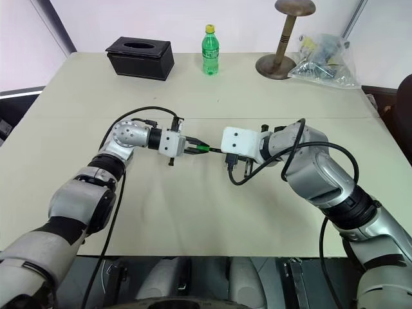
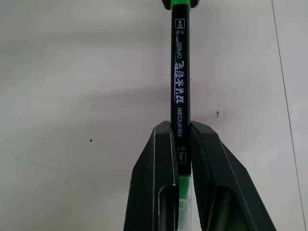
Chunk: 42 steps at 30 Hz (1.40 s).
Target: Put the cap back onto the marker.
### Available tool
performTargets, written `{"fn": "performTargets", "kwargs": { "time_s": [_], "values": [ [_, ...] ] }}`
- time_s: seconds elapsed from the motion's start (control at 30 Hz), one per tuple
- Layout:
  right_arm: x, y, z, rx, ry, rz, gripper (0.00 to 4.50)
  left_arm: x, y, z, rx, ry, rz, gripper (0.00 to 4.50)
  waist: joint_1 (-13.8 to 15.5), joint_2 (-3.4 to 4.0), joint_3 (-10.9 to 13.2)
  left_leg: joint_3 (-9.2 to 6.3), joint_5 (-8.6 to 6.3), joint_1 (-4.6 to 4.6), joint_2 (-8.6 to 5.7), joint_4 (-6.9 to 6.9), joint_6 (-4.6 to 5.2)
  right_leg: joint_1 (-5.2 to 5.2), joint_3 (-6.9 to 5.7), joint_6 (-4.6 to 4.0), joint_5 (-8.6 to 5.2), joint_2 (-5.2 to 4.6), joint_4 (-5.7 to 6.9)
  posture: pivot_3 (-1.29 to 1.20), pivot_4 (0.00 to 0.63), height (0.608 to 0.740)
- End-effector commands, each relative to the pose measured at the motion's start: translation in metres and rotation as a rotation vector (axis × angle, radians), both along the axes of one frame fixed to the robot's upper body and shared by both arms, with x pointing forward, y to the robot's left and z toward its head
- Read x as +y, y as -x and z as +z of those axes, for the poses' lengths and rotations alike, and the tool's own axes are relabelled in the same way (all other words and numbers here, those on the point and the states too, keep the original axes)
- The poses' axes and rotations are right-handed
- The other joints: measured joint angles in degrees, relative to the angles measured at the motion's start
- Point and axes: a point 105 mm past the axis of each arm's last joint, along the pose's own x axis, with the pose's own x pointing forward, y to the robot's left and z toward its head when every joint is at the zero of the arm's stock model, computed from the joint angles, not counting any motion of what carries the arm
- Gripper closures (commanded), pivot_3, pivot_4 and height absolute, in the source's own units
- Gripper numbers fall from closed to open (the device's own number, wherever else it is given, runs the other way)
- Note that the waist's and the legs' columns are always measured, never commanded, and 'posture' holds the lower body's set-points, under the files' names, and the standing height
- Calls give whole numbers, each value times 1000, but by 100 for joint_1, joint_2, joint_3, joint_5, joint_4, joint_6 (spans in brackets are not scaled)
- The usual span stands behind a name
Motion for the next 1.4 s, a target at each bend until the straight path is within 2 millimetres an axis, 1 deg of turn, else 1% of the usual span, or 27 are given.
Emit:
{"fn": "performTargets", "kwargs": {
  "time_s": [0.03,0.27,0.43,0.57,0.73,0.9,1.2,1.4],
  "values": [
    [50,23,34,-129,-73,251,4432,-32,15,0,-77,-41,-141,4500,-1,0,0,0,0,0,0,0,0,0,0,0,0,0,0,0,150,740],
    [49,20,33,-156,-19,259,4432,-32,15,-1,-72,-60,-146,4500,0,0,0,0,0,0,0,0,0,-1,0,0,0,0,0,0,150,740],
    [53,19,31,-148,-25,262,4432,-36,16,2,-77,-57,-155,4500,-1,0,0,0,0,0,0,0,0,-1,0,0,0,0,0,0,150,740],
    [58,16,36,-157,-46,265,4432,-38,18,4,-107,-57,-171,4500,-19,0,0,0,0,0,0,0,0,-2,0,0,0,1,1,0,150,740],
    [60,14,37,-154,-65,258,4432,-42,18,11,-160,-24,-176,4500,-1,0,0,0,0,-2,-1,0,0,-4,0,0,0,0,2,0,150,740],
    [54,12,33,-146,-66,230,4432,-41,15,14,-158,-12,-157,4500,1,0,0,0,0,-4,-2,1,0,-4,0,0,0,-1,2,0,150,740],
    [33,15,20,-117,-65,158,4432,-35,12,17,-151,18,-130,4500,2,0,0,0,0,-5,-1,0,0,-5,0,0,0,0,2,0,150,740],
    [28,17,18,-113,-67,146,4432,-33,10,16,-130,30,-108,4500,-5,0,0,0,0,-5,-1,0,0,-5,0,0,0,1,2,0,150,740]
  ]
}}
